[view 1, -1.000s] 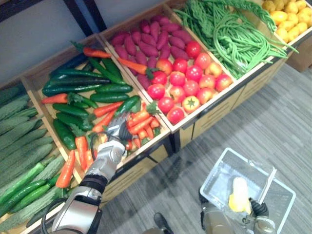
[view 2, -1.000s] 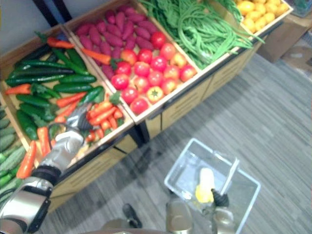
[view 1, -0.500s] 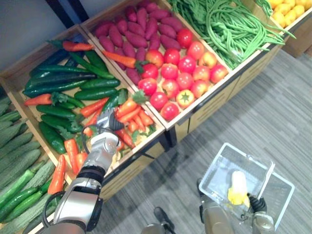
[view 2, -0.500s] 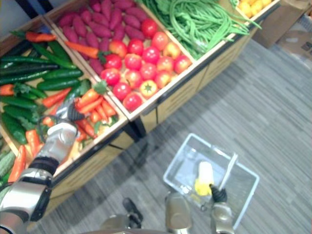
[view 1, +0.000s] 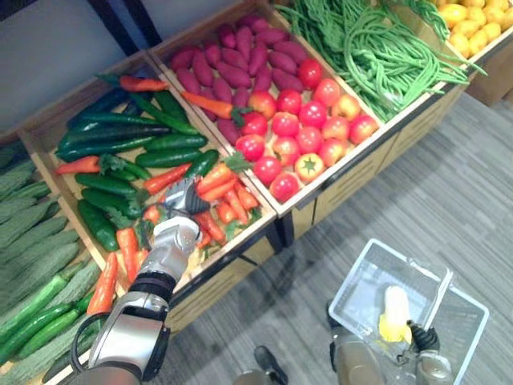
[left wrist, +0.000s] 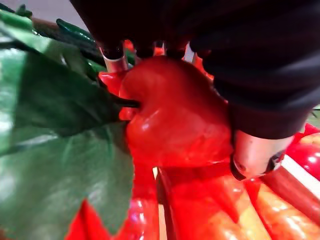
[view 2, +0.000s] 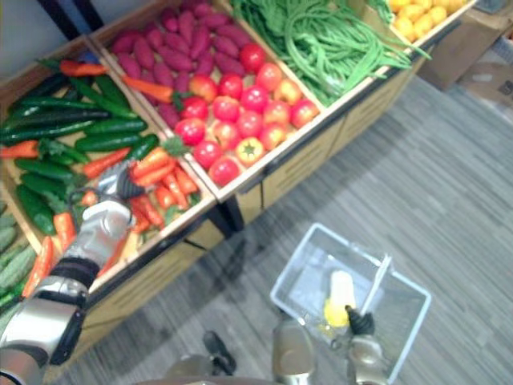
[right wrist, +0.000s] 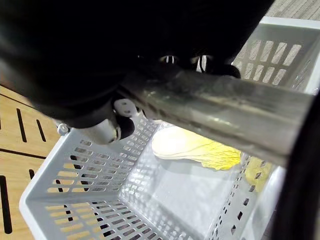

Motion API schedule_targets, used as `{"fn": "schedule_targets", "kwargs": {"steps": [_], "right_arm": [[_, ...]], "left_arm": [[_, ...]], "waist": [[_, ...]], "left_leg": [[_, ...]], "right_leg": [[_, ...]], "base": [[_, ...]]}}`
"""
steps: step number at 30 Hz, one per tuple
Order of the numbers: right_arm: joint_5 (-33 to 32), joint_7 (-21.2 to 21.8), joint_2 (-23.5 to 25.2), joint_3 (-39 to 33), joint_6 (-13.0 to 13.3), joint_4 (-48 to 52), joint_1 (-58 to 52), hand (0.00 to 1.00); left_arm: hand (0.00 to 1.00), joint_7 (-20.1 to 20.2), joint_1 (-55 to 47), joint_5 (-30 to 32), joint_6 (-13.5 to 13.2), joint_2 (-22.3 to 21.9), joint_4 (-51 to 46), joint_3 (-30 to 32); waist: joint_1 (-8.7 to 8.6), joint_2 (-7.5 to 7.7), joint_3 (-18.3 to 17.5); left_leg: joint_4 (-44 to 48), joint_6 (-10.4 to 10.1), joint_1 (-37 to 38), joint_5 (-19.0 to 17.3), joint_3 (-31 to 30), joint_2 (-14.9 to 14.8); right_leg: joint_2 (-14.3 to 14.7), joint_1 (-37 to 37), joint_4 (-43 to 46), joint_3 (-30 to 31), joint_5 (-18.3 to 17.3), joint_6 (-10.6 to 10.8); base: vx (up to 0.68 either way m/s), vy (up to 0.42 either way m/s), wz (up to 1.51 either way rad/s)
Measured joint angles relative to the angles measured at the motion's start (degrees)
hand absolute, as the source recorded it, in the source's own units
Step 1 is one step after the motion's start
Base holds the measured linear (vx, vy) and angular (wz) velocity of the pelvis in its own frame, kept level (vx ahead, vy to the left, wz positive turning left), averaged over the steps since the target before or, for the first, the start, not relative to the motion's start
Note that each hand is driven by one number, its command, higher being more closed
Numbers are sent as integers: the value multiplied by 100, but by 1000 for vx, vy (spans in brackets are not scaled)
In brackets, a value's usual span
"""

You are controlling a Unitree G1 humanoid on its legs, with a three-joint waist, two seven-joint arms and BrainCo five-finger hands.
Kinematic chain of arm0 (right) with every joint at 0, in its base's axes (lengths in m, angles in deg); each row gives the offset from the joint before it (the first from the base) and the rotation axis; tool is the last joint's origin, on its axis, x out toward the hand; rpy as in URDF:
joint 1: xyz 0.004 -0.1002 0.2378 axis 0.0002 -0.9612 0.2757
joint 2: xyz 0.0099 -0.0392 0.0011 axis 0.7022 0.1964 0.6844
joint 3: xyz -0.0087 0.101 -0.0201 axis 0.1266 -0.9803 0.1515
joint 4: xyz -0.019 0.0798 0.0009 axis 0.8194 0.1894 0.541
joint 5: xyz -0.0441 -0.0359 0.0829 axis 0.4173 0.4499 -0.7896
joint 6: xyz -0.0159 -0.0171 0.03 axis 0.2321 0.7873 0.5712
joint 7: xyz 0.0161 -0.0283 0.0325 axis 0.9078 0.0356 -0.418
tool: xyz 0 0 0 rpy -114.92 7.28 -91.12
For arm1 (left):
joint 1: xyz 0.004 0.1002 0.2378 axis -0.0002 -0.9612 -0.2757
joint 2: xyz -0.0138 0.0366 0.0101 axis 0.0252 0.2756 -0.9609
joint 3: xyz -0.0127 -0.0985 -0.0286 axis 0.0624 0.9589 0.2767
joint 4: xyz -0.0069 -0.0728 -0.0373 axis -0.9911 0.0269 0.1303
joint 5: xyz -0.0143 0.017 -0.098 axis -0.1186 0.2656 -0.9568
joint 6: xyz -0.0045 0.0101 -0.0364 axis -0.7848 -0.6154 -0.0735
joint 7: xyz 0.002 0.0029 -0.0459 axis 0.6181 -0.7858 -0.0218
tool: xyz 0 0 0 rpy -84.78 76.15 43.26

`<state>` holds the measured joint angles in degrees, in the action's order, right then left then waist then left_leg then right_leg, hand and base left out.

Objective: Pick vegetable in the basket

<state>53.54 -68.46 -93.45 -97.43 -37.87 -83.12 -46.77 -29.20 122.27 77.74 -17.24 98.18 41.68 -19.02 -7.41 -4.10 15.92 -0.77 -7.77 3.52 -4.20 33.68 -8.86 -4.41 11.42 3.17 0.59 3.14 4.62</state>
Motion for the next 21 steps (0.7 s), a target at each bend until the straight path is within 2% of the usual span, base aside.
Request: {"fn": "schedule_targets", "kwargs": {"steps": [4,6,10,16,21], "right_arm": [[18,3,-9,-146,-46,-5,-16,100],[60,4,-35,-271,-85,3,-69,100],[230,20,-202,-618,-140,12,-185,100],[714,171,-781,-808,-453,444,-248,100],[1331,403,-1496,-387,-445,1377,-371,100]], "left_arm": [[100,5,-334,28,-52,1,-751,-171],[100,21,-538,28,-227,8,-1318,-236],[100,137,-743,27,-445,11,-1825,-323],[100,277,-973,19,-797,469,-2734,-817],[100,476,-1139,-11,-1157,640,-3168,-965]], "waist": [[21,-8,-6],[79,-21,-17],[142,-86,-110],[187,-28,-293],[126,119,-375]], "left_leg": [[-2,8,119,-4,-128,-7],[-4,24,170,-9,-141,-1],[-18,49,222,8,-162,19],[-140,69,389,23,63,58],[-192,35,632,-59,530,107]], "right_leg": [[-1,-155,3,-49,-7,-8],[-5,-207,9,-60,-7,-8],[-23,-268,12,-80,-7,-6],[72,-277,32,181,20,34],[193,-247,54,636,62,93]], "base": [[-45,-28,11],[-64,-27,3],[-29,-16,1],[-4,-15,-14],[-15,-2,-49]]}}
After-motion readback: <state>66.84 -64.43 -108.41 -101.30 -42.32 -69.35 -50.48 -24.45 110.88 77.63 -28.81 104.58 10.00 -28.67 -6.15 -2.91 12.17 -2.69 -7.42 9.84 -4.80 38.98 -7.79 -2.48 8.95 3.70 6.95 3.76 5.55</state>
